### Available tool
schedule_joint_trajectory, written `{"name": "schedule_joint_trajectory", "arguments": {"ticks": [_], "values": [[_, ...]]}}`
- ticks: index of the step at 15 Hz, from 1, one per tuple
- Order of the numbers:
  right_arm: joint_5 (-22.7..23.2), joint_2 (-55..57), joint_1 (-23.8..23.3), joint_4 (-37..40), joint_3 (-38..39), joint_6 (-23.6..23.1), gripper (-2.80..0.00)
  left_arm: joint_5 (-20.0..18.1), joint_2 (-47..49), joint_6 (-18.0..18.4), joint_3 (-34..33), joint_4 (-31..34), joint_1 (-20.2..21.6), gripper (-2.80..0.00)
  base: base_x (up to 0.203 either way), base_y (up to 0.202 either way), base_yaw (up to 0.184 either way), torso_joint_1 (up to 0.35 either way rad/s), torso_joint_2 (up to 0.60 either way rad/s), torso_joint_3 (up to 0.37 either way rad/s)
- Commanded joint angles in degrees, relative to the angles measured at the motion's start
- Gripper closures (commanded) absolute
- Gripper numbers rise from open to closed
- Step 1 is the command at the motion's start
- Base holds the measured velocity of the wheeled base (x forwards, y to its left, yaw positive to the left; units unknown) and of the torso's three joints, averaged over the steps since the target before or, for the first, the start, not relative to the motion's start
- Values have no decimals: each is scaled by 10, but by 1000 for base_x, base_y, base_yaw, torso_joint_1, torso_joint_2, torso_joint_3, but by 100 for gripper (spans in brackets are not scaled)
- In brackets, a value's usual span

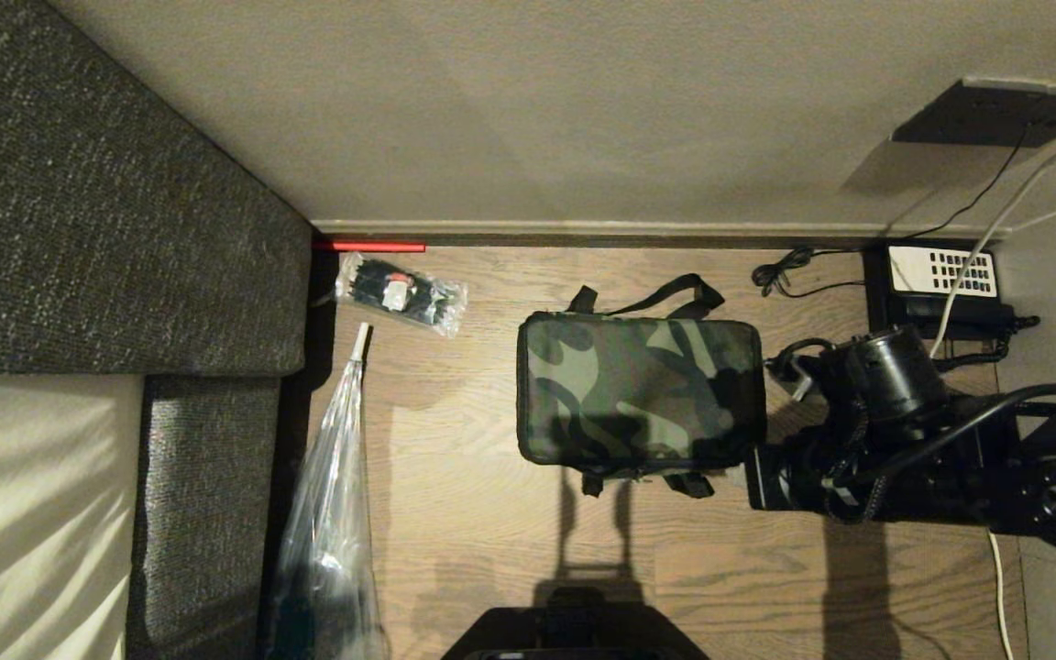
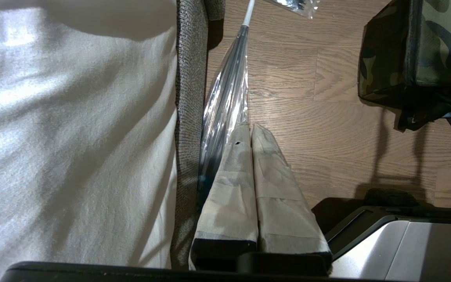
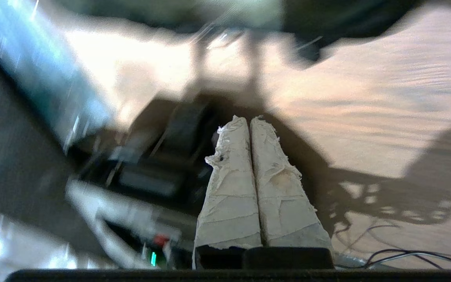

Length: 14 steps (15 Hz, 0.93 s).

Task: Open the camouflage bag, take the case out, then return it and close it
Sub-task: Open the top of the storage box

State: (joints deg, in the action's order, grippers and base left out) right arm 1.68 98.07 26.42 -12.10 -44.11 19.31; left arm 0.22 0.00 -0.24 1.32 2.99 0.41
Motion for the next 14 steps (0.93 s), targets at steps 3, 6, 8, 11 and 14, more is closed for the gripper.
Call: {"name": "schedule_joint_trajectory", "arguments": {"ticks": [3,6,8,11,14], "values": [[14,3,51,-5,24,5,0,1,0,0,0,0,0,0,0,0,0,0,0,0],[26,-10,65,-8,40,19,0,0,0,0,0,0,0,0,0,0,0,0,0,0],[26,2,71,-28,40,22,0,0,0,0,0,0,0,0,0,0,0,0,0,0],[16,72,97,-121,36,24,0,1,0,0,0,0,0,0,0,0,0,0,0,0],[9,102,104,-148,34,15,0,0,0,0,0,0,0,0,0,0,0,0,0,0]]}}
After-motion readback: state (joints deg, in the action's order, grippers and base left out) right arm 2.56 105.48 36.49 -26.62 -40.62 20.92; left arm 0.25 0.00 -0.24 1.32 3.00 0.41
